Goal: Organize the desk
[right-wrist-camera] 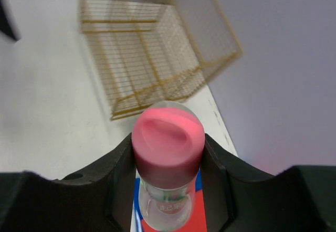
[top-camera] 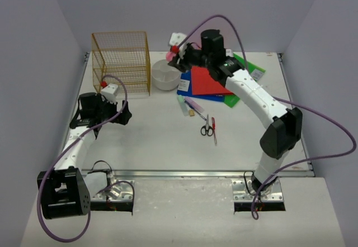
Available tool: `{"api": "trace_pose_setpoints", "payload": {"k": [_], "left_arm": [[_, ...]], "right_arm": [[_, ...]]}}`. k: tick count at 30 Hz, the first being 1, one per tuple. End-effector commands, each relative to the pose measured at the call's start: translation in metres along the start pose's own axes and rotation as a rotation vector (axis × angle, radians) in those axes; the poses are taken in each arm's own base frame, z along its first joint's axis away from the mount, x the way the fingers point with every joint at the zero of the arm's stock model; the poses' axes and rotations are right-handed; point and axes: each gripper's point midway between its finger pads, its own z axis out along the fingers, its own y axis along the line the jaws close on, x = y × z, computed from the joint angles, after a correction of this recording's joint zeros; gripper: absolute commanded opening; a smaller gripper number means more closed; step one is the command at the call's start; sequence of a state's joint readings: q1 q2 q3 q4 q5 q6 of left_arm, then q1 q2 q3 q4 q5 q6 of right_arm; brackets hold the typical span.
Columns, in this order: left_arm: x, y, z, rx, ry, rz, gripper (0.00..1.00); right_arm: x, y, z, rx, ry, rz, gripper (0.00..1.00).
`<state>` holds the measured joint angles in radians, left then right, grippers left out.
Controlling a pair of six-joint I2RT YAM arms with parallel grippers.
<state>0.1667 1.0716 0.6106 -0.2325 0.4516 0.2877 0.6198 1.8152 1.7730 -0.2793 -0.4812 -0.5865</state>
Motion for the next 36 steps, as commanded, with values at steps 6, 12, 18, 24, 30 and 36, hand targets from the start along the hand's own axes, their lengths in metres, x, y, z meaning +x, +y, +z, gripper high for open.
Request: {"api": "trace_pose_setpoints", "payload": {"k": [6,12,18,24,30,36], "left_arm": [[-0.054,-0.006,-0.010,0.055,-0.186,-0.044,1.00],[-0.059,-0.009,-0.011,0.072,-0.191,-0.045,1.00],[-0.059,-0.006,-0.011,0.063,-0.188,-0.044,1.00],[-0.060,-0.004,-0.007,0.063,-0.180,-0.055,1.00],[-0.058,0.000,-0.004,0.052,-0.169,-0.054,1.00],[-0.049,0.004,0.000,0.044,-0.150,-0.056,1.00]], "right_arm": [[0.033,-0.092,0.020,0.508,-0.260,0.600,0.00],[0.043,-0.134,0.053,0.611,-0.320,0.592,0.00],[0.054,-0.152,0.068,0.683,-0.363,0.521,0.00],[0.077,-0.151,0.083,0.710,-0.352,0.530,0.00],[0.094,-0.143,0.090,0.705,-0.336,0.542,0.00],[0.103,-0.127,0.095,0.670,-0.313,0.572,0.00]]}}
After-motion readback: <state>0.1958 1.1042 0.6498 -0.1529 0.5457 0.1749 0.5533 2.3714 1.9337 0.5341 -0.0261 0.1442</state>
